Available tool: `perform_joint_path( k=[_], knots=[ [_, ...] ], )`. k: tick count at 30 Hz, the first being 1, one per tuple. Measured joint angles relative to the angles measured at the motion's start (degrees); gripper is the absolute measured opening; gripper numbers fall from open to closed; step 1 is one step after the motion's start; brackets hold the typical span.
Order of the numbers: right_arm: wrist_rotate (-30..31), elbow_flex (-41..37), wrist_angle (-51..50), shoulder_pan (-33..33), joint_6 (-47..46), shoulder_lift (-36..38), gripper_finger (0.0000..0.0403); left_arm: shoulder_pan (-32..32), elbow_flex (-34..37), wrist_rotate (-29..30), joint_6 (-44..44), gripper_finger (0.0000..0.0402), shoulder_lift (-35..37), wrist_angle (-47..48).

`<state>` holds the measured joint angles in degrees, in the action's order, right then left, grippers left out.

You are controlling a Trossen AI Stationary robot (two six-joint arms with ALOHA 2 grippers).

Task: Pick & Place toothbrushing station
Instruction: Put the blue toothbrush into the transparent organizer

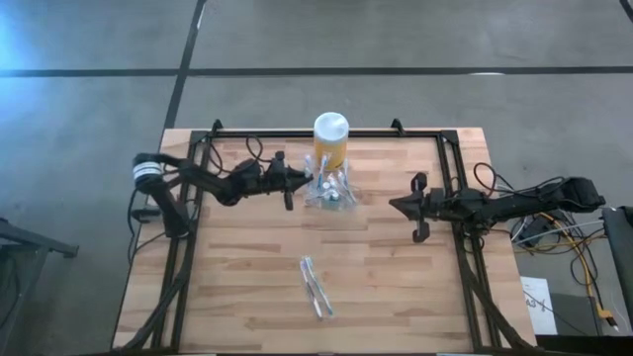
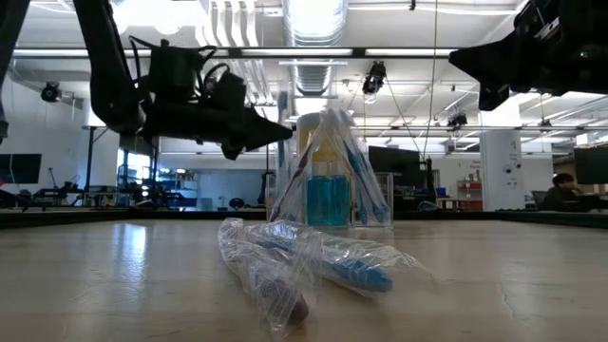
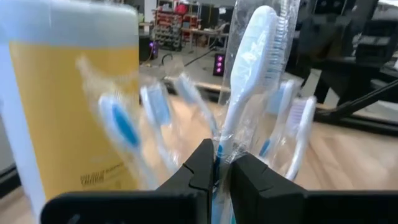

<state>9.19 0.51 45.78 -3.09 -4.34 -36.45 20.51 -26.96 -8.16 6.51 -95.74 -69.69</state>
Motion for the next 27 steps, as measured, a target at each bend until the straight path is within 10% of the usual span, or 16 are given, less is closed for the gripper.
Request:
perform_joint_path(
  k=[27],
  knots=[
    [-0.04, 0.00, -0.49, 0.00, -0.46, -2.35, 0.0008, 0.44, 0.21, 0.17, 1.17, 0.0059, -4.52, 1.54]
  ],
)
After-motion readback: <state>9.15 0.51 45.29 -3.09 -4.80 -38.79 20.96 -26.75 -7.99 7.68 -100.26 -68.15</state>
